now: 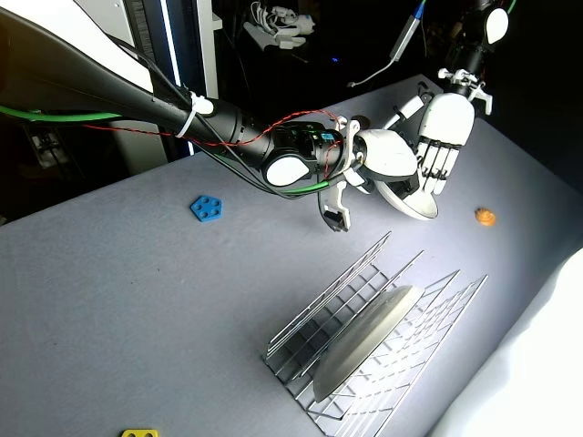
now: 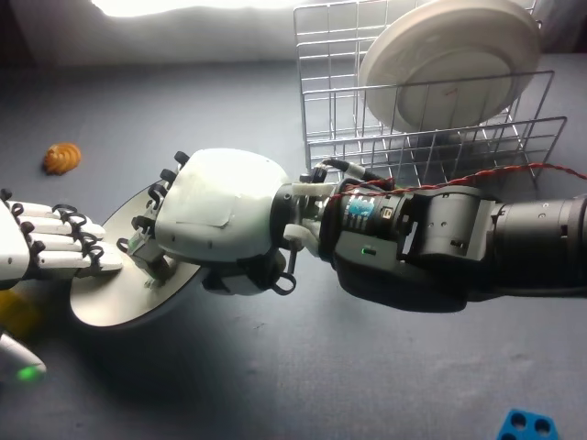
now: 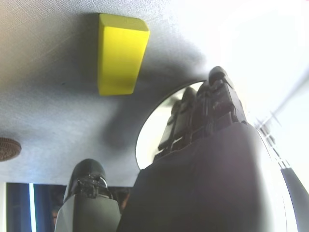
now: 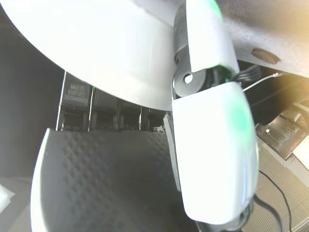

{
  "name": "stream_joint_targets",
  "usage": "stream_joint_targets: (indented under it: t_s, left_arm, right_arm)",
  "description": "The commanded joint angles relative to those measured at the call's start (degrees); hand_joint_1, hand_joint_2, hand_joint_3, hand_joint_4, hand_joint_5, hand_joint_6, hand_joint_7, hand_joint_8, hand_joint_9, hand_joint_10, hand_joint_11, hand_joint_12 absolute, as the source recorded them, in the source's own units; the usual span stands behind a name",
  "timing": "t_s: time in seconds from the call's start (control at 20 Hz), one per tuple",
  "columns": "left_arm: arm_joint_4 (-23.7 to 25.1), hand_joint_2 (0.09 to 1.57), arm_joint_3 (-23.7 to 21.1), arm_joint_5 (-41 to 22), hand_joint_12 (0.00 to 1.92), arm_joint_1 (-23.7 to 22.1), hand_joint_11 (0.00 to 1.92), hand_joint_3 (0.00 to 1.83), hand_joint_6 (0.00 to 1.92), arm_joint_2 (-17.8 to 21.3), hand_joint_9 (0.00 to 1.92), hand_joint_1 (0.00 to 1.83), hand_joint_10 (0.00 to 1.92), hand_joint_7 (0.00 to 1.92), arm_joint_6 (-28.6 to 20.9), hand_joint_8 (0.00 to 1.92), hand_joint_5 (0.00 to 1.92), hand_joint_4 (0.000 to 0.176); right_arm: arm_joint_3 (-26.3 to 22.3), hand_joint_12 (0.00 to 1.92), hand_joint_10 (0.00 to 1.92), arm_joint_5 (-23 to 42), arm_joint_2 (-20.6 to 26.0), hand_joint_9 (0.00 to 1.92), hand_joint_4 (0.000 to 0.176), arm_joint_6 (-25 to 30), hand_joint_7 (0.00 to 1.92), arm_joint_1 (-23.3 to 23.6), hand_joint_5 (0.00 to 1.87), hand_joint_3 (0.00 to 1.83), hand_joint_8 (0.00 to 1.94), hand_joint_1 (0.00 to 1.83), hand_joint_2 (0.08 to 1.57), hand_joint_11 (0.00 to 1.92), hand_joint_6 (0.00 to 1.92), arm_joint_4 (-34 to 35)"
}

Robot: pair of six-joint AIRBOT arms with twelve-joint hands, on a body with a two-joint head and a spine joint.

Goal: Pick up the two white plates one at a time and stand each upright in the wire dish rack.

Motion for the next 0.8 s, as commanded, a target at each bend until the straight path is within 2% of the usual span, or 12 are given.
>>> stream_joint_targets:
  t_s: [0.0,0.2,0.35,0.6,0.75]
  left_arm:
    - [-1.65,1.05,-0.14,-1.42,0.00,-0.82,0.00,0.00,0.00,0.64,0.00,0.00,0.00,0.00,-0.20,0.00,0.00,0.000]
    - [-0.81,1.05,-0.89,-3.12,0.00,-6.69,0.00,0.00,0.00,2.44,0.00,0.00,0.00,0.00,-0.47,0.00,0.00,0.000]
    - [0.99,1.06,-1.59,-3.73,0.00,-11.30,0.00,0.00,0.00,3.68,0.00,0.00,0.00,0.00,-1.07,0.00,0.00,0.000]
    - [1.42,1.05,-1.70,-3.89,0.00,-14.70,0.00,0.00,0.00,4.67,0.00,0.00,0.00,0.00,-1.07,0.00,0.00,0.000]
    - [1.66,1.06,-1.67,-3.89,0.00,-15.81,0.00,0.00,0.00,5.15,0.00,0.00,0.00,0.00,-1.06,0.00,0.00,0.000]
  right_arm:
    - [-0.02,1.23,1.11,3.26,0.60,0.96,0.000,0.63,0.98,0.44,0.93,0.00,0.97,1.38,1.11,0.84,1.03,0.51]
    - [-1.26,1.15,1.05,1.83,2.73,0.99,0.000,4.09,1.02,1.75,0.95,0.00,0.91,1.38,1.09,0.87,1.01,0.55]
    - [-3.88,1.16,1.05,1.42,4.94,0.98,0.000,4.36,1.02,2.81,0.95,0.00,0.92,1.38,1.09,0.86,1.02,0.55]
    - [-7.13,1.15,1.07,0.20,7.95,0.96,0.000,6.38,1.00,4.36,0.93,0.00,0.95,1.38,1.10,0.83,1.05,0.55]
    - [-7.32,1.16,1.10,-1.36,9.22,0.94,0.000,10.55,0.97,5.42,0.91,0.00,0.99,1.38,1.11,0.83,1.08,0.55]
